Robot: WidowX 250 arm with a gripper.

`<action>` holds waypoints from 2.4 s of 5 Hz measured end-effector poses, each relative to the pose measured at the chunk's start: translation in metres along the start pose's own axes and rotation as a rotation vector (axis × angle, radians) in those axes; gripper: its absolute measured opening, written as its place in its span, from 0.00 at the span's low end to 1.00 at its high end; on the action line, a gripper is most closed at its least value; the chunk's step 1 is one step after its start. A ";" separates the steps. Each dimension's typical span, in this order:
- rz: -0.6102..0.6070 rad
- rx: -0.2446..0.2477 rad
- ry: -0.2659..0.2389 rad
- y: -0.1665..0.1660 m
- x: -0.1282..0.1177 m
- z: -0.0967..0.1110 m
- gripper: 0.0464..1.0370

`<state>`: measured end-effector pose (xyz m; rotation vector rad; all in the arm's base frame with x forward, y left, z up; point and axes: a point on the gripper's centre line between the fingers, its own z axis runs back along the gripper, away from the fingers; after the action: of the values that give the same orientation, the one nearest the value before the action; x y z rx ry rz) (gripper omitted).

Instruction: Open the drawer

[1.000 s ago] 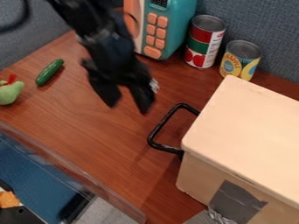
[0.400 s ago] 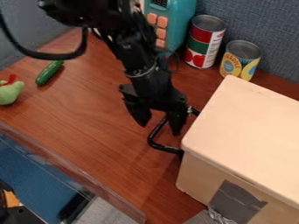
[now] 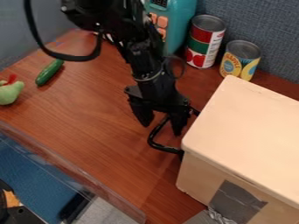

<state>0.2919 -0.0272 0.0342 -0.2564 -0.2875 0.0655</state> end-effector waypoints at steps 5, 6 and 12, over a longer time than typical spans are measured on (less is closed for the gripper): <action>-0.040 0.111 0.122 0.032 -0.005 -0.002 0.08; -0.046 0.158 0.180 0.049 -0.004 0.003 0.08; -0.004 0.266 0.243 0.097 -0.028 0.030 0.08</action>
<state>0.2533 0.0713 0.0294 0.0011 -0.0361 0.0671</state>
